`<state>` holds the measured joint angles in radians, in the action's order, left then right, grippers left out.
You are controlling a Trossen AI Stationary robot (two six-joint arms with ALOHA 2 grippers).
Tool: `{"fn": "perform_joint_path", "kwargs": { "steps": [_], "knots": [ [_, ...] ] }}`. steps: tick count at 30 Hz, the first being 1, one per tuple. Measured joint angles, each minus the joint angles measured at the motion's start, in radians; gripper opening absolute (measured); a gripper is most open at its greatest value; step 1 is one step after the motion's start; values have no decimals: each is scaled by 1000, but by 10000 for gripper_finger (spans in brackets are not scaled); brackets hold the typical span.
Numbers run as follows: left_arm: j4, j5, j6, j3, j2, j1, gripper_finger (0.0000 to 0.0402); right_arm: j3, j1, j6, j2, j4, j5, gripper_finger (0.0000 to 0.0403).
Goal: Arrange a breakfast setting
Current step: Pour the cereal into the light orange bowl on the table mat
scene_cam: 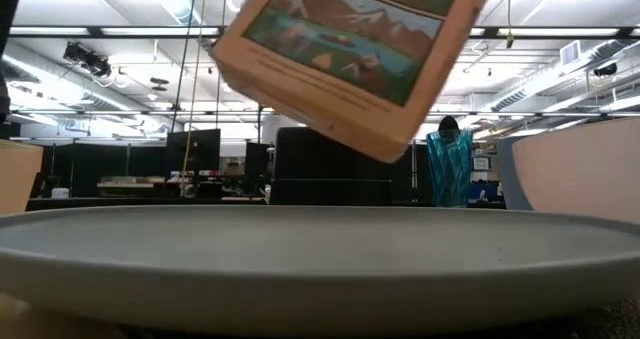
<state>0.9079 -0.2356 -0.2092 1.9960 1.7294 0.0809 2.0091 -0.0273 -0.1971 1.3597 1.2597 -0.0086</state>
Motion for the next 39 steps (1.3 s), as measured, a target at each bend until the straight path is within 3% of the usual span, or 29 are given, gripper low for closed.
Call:
{"fn": "perform_joint_path", "kwargs": {
  "steps": [5, 11, 18, 27, 39],
  "knots": [
    [6, 11, -16, 71, 59, -7, 9, -1, 7, 100, 36, 7, 8, 216],
    [16, 45, -29, 103, 73, -7, 9, -3, 23, 123, 105, 5, -87, 238],
    [21, 78, -34, 103, 74, -15, 9, -3, 23, 129, 174, 8, -99, 226],
    [7, 81, -14, 102, 74, -29, 9, -3, 23, 120, 212, 24, -98, 148],
    [10, 84, 3, 102, 74, -29, 12, -3, 23, 95, 225, 45, -122, 10]
  ]
}}
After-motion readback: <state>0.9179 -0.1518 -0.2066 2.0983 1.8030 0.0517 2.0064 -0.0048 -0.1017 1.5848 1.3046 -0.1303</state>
